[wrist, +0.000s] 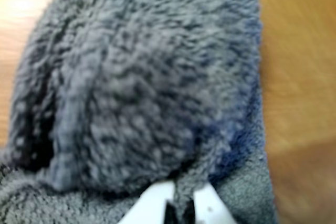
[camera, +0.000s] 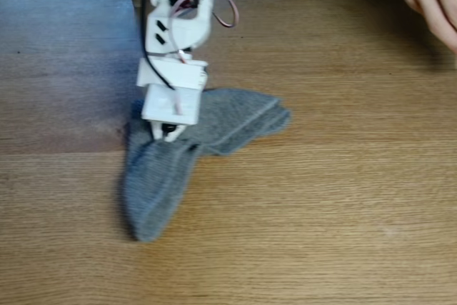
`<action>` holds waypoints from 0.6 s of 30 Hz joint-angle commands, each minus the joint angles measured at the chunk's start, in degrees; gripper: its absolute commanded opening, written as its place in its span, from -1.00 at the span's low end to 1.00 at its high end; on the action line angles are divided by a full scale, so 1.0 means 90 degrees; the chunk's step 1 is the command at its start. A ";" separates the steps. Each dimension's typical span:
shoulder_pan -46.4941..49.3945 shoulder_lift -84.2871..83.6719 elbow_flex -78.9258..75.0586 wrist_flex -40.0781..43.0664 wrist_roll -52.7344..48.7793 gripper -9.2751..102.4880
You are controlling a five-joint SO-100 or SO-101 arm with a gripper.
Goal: Clean the area in front of the robot
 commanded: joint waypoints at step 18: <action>-0.1768 0.2246 0.0400 0.3711 0.1396 -0.84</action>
